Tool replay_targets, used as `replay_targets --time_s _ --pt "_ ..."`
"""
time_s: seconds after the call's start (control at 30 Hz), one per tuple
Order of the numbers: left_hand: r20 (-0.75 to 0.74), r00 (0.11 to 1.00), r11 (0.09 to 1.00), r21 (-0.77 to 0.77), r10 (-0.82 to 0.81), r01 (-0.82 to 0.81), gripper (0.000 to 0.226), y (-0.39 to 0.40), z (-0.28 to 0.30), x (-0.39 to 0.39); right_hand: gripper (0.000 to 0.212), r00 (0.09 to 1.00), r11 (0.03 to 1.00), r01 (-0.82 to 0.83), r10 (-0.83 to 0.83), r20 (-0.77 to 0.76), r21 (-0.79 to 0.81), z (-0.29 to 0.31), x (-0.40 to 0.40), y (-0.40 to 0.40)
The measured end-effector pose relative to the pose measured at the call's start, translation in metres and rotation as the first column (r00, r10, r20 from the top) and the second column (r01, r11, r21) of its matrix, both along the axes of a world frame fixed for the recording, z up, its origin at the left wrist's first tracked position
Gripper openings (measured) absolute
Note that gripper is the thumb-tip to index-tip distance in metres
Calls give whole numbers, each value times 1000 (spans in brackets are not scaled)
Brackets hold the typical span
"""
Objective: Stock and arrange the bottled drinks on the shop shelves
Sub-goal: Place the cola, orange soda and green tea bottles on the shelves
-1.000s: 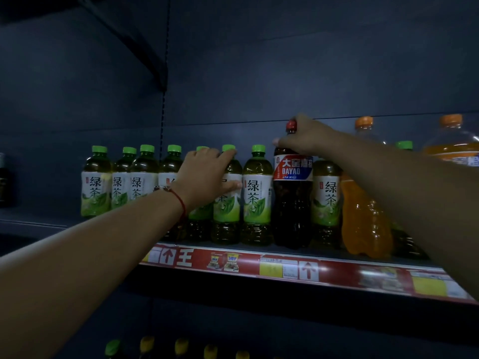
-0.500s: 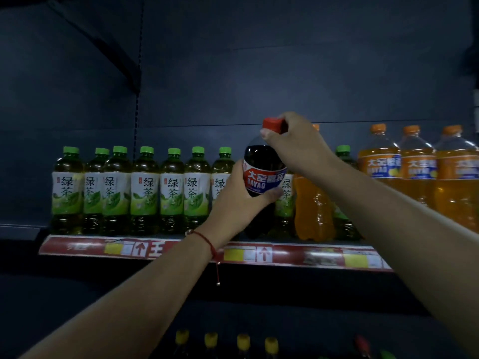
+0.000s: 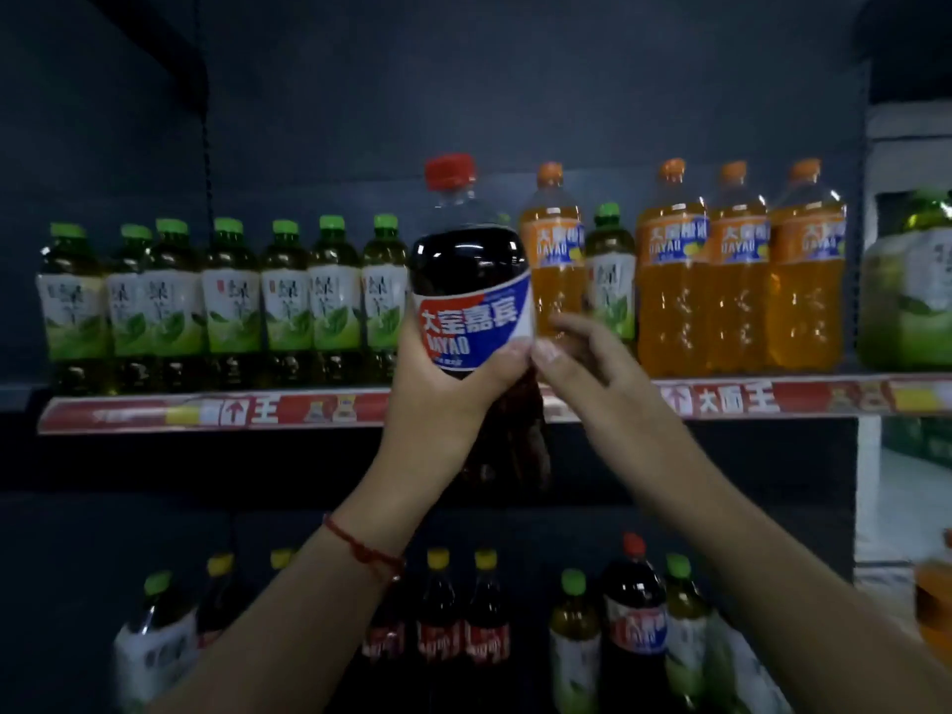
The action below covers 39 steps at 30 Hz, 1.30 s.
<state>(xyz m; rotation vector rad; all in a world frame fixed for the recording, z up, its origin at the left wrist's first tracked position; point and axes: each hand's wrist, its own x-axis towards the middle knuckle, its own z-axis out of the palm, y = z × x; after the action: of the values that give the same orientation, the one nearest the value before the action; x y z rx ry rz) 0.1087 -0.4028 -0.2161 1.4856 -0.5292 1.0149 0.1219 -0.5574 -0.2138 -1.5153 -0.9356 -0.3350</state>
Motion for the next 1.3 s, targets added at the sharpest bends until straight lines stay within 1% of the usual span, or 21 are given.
replay_targets --time_s 0.07,0.1,0.17,0.27,0.37,0.5,0.6,0.67,0.7,0.73,0.8,0.87,0.9,0.97,1.03,1.1,1.13,1.2,1.27,1.3 --pt "-96 993 990 -131 -71 58 67 -1 -29 -2 59 988 994 -99 92 -123 -49 -40 -1 -5" --pt "-150 983 977 -201 -106 74 68 -1 -47 -1 62 982 990 -120 106 -154 -80 -61 -1 -7" --pt "-265 949 941 -329 -173 79 67 -1 -85 0 68 977 984 -115 87 -196 -138 -101 -1 -9" --pt "-389 867 873 -478 -310 98 61 -4 -144 5 65 960 975 -102 45 -277 -196 -157 2 -13" --pt "-468 784 795 -604 -407 53 72 -7 -196 13 61 935 955 -91 -16 -354 -283 -201 3 -16" --pt "-546 658 724 -690 -519 -1 64 -15 -256 29 64 921 939 -26 -110 -373 -342 -252 7 -13" --pt "-569 598 724 -689 -565 28 63 -24 -287 38 66 905 934 25 -172 -388 -356 -283 15 -14" --pt "-625 549 765 -643 -554 41 63 -32 -300 41 70 891 934 36 -191 -413 -355 -303 22 -17" --pt "-667 532 802 -596 -522 40 64 -38 -307 42 73 876 941 39 -194 -442 -336 -313 26 -19" --pt "-717 517 849 -528 -467 35 65 -45 -312 43 75 851 950 39 -195 -488 -311 -322 31 -21" --pt "-803 511 939 -344 -306 22 68 -58 -322 47 76 806 959 39 -195 -558 -280 -340 38 -28" --pt "-843 504 980 -195 -189 41 63 -68 -331 50 75 786 961 53 -208 -582 -272 -358 40 -37" --pt "-849 501 986 -150 -167 76 61 -72 -336 52 73 786 962 64 -213 -581 -266 -365 39 -42" --pt "-857 496 982 -56 -140 180 60 -77 -345 53 68 773 973 76 -197 -603 -220 -376 38 -51" --pt "-867 482 963 12 -124 270 54 -80 -348 54 64 737 985 80 -161 -656 -152 -383 41 -60" --pt "-852 514 948 78 -97 309 44 -80 -344 56 62 709 991 86 -135 -692 -105 -385 45 -67" --pt "-831 555 944 152 -39 293 43 -78 -339 58 61 694 991 95 -132 -707 -92 -384 47 -71" --pt "-725 664 907 385 183 171 52 -71 -325 64 60 668 989 127 -143 -730 -77 -379 49 -77" --pt "-524 750 808 588 404 -24 61 -64 -308 75 53 640 978 186 -190 -744 -90 -375 51 -83" --pt "-422 765 744 660 486 -109 68 -62 -302 84 51 627 973 210 -210 -750 -96 -375 52 -85"
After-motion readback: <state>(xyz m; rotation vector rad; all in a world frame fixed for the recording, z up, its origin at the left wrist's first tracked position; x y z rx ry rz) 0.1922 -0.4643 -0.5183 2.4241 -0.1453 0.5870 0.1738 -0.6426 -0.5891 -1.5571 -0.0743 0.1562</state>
